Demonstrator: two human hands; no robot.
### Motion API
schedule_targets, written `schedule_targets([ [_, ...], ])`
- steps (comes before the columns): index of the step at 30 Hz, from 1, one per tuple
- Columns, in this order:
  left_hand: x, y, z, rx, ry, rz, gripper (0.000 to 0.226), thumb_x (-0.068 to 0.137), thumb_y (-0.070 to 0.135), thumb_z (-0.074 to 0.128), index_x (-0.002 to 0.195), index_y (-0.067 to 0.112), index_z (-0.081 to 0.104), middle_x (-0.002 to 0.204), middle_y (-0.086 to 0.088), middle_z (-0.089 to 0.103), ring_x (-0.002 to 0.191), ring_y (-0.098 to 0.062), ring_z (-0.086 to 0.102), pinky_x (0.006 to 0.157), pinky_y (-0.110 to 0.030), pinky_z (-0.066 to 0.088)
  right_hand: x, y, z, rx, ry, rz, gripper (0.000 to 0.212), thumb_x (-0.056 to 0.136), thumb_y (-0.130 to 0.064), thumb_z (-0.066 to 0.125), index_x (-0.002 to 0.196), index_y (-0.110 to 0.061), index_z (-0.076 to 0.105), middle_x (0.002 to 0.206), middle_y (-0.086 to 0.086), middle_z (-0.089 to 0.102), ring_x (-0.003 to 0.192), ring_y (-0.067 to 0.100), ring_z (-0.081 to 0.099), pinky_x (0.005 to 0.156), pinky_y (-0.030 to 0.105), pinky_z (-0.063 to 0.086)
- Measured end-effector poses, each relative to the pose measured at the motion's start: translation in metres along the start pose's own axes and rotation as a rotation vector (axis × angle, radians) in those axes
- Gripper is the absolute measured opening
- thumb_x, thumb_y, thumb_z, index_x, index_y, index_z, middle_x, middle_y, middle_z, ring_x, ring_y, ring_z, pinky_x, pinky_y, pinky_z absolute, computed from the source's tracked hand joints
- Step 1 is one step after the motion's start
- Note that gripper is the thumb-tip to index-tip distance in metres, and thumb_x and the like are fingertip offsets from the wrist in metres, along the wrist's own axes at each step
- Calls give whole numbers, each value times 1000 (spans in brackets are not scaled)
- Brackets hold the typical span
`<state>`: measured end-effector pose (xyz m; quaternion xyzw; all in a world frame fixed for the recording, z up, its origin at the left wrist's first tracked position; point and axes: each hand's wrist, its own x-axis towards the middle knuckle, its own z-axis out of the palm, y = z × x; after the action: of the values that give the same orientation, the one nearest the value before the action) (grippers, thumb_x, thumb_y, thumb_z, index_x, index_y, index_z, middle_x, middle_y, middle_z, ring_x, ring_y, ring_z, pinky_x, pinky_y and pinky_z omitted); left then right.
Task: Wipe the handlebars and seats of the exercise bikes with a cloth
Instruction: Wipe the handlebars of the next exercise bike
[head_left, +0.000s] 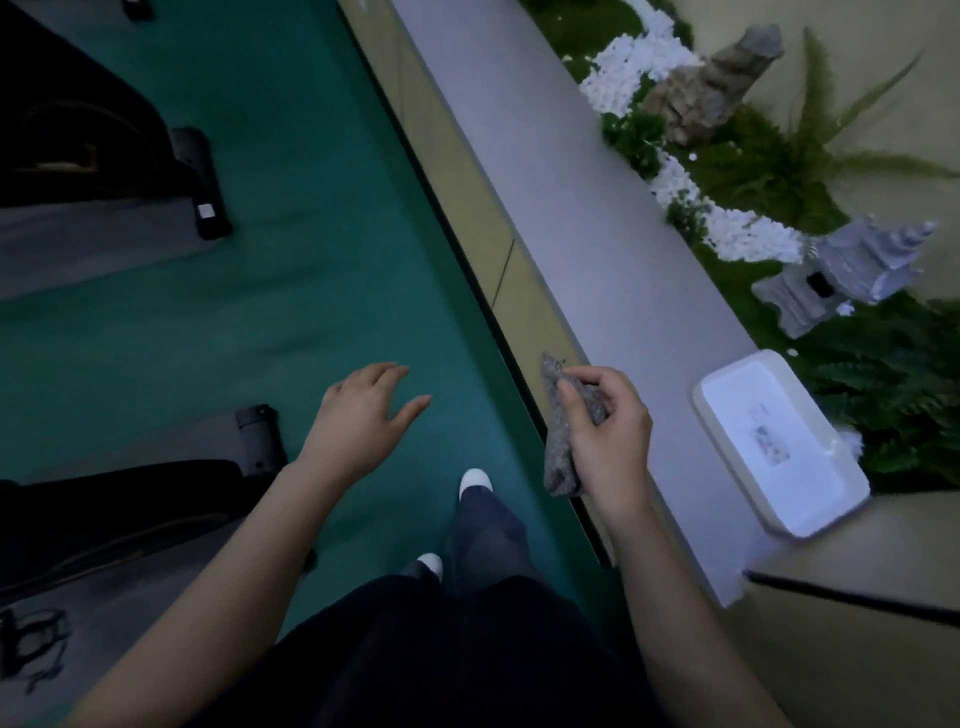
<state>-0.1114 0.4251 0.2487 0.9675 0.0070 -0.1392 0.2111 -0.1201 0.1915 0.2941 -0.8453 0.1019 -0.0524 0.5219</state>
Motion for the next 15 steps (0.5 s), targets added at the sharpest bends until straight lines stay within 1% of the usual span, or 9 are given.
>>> schedule_targets([
  [2, 20, -1, -5, -11, 22, -59, 57, 95, 51, 43, 139, 15, 43, 144, -1, 43, 134, -20, 37, 108, -39, 28, 34, -2, 8, 5, -54, -29, 9, 90, -13, 63, 93, -21, 64, 98, -8, 62, 95, 3, 59, 86, 20, 47],
  [5, 51, 4, -13, -20, 47, -121, 57, 95, 50, 43, 139, 14, 44, 144, -2, 44, 133, -21, 38, 109, -40, 29, 85, -5, 12, -6, -101, -87, 7, 90, -10, 63, 94, -15, 66, 98, -4, 63, 92, -5, 56, 82, 9, 42],
  [8, 83, 10, -23, -18, 81, -148, 57, 94, 50, 44, 139, 14, 44, 143, -2, 45, 132, -21, 39, 109, -40, 30, 133, -6, 13, -22, -122, -127, 7, 90, -7, 62, 95, -10, 67, 97, 1, 63, 89, -9, 55, 79, 5, 39],
  [11, 108, 14, -32, -34, 127, -179, 56, 94, 49, 45, 138, 14, 45, 143, -3, 45, 132, -22, 40, 108, -39, 30, 175, -9, 20, -15, -147, -120, 7, 90, -7, 62, 94, -11, 66, 98, 4, 64, 89, -6, 55, 81, 9, 42],
  [14, 124, 7, -40, -49, 139, -230, 56, 94, 50, 45, 138, 16, 45, 143, -2, 45, 133, -20, 38, 109, -39, 28, 210, -15, 38, 4, -188, -96, 8, 90, -9, 62, 94, -15, 66, 100, 3, 65, 91, 2, 58, 83, 14, 45],
  [15, 129, 2, -44, -52, 142, -254, 57, 94, 50, 44, 139, 16, 44, 143, -1, 44, 133, -20, 37, 109, -39, 27, 220, -19, 47, 7, -205, -95, 9, 90, -9, 62, 94, -16, 65, 100, 3, 66, 92, 2, 58, 84, 17, 46],
])
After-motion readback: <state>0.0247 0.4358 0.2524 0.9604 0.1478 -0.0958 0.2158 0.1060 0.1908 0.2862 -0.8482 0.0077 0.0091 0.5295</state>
